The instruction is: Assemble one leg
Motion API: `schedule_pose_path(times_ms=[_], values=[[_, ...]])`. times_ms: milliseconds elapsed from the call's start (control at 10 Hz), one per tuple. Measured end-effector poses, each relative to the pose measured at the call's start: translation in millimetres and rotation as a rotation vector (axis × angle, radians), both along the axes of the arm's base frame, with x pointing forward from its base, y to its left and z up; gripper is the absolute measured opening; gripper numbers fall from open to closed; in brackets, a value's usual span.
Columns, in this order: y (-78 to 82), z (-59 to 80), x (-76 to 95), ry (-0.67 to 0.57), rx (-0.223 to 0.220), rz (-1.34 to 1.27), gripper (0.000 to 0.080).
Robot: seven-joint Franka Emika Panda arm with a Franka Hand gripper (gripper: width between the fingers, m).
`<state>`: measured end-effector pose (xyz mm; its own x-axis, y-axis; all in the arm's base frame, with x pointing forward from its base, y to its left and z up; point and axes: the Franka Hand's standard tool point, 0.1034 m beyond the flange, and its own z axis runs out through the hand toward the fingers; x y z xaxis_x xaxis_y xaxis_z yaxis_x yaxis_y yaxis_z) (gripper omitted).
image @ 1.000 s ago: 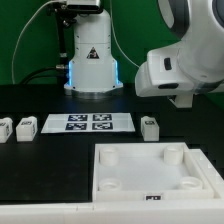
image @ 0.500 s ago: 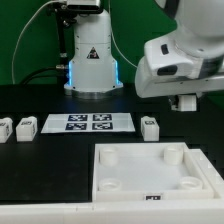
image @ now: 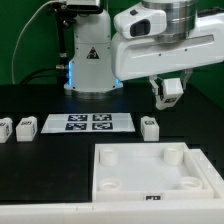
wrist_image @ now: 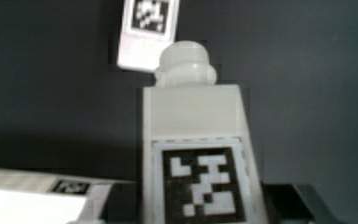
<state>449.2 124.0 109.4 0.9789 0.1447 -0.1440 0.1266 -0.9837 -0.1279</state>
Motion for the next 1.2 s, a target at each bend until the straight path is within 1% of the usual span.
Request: schedule_pose_path(times_ms=[100, 200, 300, 400, 600, 700, 800, 1000, 1100, 1200], values=[[-2.3, -1.8, 0.1, -0.092, -0.001, -0.007, 0.0292], [-3.8, -3.6, -6.6, -0.060, -0.005, -0.005, 0.0292], [-6.7, -2.1, 14.1, -0.070, 0.013, 0.047, 0.0292], [-10.1, 0.4, 45.9, -0.096, 0.033, 0.084, 0.0292], [-4.9, 6.9, 93.0, -0.121, 0.060, 0.104, 0.0292], [-5.7, 11.2, 115.1, -0.131, 0.070, 0.108, 0.0292], [-5.7, 16.7, 128.8, -0.161, 0.073, 0.103, 0.0292], [-6.8, 12.3, 125.9, -0.183, 0.068, 0.100, 0.0292], [-8.8, 13.8, 134.8, -0.255, 0.064, 0.092, 0.0292], [-13.9, 12.7, 140.3, -0.372, 0.053, 0.086, 0.0292]])
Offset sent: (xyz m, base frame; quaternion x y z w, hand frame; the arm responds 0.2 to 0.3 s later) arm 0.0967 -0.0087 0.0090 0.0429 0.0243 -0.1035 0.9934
